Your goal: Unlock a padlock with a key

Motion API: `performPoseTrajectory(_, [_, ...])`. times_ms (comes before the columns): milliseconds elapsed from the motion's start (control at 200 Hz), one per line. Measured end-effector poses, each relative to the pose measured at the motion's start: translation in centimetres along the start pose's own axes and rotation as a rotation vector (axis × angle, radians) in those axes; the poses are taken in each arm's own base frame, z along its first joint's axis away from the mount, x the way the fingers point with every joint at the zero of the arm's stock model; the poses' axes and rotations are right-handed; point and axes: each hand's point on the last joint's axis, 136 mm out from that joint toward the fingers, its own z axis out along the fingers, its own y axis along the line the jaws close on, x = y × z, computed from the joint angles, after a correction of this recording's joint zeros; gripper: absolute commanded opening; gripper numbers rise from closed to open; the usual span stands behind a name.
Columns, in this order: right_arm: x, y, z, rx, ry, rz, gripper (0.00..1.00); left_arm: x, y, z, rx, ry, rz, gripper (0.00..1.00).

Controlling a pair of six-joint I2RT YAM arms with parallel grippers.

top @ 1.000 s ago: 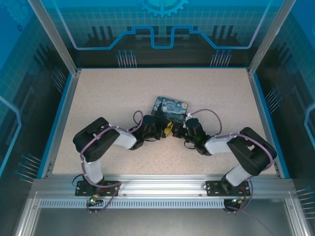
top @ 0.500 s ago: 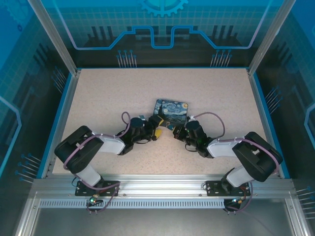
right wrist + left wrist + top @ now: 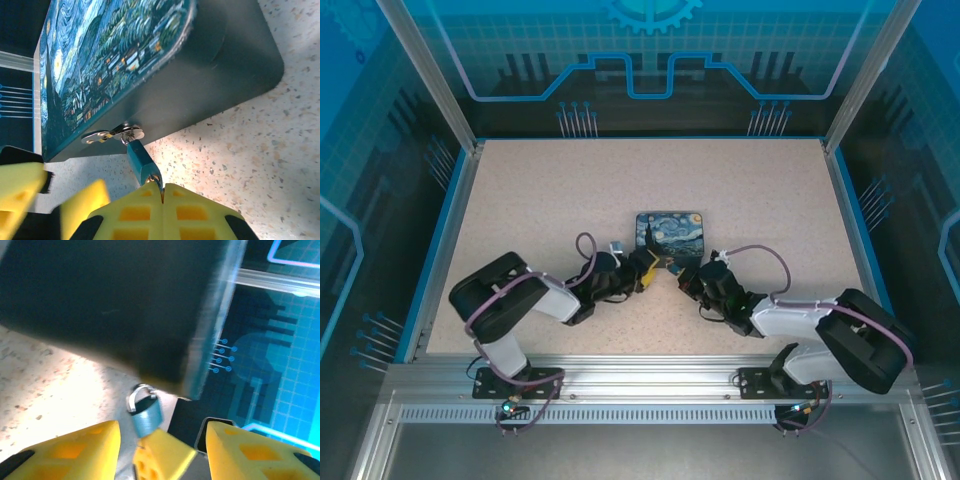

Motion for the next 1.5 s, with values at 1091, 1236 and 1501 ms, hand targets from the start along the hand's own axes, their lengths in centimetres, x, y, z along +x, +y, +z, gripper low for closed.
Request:
performPoseTrajectory(1091, [0.1,-1.2,0.2,0.029,-0.012,0.026,0.00,2.0,0.1,4.6,0.028,0.032,0.008,0.44])
performPoseTrajectory(1236, [0.1,-1.1,0.5,0.032,-0.012,0.027,0.00,2.0,0.1,5.0,0.029,0.032,0.001,0.39])
performPoseTrajectory(1501, [0.0,-1.0,0.6,0.029,-0.017,0.034,0.00,1.9,0.6,5.3,0.015,0.031,0.003,0.22])
